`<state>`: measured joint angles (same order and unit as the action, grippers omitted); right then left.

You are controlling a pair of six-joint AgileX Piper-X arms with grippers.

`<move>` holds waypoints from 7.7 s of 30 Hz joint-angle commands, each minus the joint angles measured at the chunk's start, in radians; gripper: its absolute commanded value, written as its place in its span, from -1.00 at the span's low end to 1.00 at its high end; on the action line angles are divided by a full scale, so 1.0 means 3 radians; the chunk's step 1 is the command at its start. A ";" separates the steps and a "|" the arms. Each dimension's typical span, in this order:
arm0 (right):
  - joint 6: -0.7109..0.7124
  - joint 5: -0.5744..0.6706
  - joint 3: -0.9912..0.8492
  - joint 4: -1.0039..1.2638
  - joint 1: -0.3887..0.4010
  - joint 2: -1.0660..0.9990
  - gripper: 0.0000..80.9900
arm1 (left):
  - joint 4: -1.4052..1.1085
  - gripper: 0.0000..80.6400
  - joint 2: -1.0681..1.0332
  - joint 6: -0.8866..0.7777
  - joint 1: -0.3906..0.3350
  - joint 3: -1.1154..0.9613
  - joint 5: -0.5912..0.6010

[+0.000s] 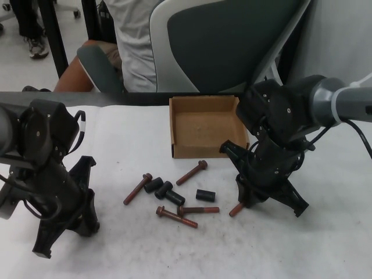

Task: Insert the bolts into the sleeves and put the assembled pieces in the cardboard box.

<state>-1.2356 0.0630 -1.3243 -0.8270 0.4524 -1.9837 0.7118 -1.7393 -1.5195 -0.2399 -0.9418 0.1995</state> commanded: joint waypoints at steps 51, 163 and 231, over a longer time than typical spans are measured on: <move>0.2516 0.0549 0.2889 0.2346 0.0324 0.4326 -0.99 | -0.1964 -0.98 0.3567 0.4429 -0.0821 0.1810 0.0602; 0.3271 0.0132 0.2387 0.2970 0.1306 0.3270 -0.99 | -0.3588 -0.98 0.2417 0.4706 -0.1869 0.1826 -0.0137; 0.3585 0.0788 0.1780 0.0408 0.0810 0.2435 -0.98 | -0.1268 -0.98 -0.0170 0.3070 -0.0637 -0.1373 0.0636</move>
<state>-0.2298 0.2878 -0.7207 -0.6609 0.7375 -1.2087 0.2802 -1.7375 -0.5725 -0.4467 -1.2568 0.3684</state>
